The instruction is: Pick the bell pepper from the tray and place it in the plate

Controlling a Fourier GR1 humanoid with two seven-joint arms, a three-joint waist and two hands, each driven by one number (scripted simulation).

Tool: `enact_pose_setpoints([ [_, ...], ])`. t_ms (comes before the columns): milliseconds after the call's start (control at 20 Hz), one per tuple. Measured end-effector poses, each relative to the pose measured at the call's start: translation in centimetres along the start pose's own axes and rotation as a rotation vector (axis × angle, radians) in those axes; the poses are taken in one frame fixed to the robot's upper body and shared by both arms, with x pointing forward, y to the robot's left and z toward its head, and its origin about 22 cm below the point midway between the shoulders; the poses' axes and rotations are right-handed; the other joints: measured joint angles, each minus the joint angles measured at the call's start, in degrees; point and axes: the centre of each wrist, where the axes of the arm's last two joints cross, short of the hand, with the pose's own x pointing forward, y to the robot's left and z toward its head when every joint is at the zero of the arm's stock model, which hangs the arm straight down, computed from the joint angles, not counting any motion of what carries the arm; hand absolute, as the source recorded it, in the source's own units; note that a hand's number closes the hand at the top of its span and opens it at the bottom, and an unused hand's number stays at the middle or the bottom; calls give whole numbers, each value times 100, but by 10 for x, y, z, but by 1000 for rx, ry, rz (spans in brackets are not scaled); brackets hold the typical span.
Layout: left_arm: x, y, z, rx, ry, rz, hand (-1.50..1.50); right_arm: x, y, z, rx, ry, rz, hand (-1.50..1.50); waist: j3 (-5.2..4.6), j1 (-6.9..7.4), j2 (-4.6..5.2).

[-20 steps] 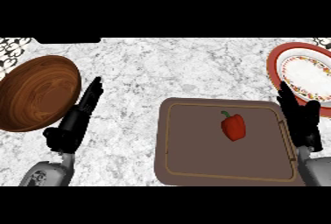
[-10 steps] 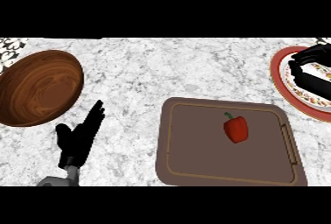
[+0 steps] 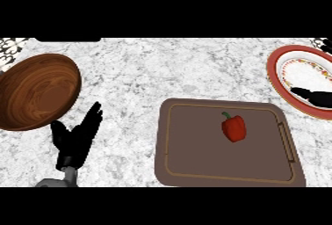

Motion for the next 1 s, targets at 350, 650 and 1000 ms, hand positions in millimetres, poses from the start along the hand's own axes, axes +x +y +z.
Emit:
enact_pose_setpoints([
  [350,-2,-1,2,11,-1,3,0,22,-10,-1,311,91,236,-150,-9,-32,-21],
  [650,-1,-2,1,1,11,4,0,60,12,-10,503,162,403,-150,-12,-28,-21],
  [1000,-4,0,5,5,-11,4,0,76,59,1,587,239,507,-150,-3,-13,-19],
])
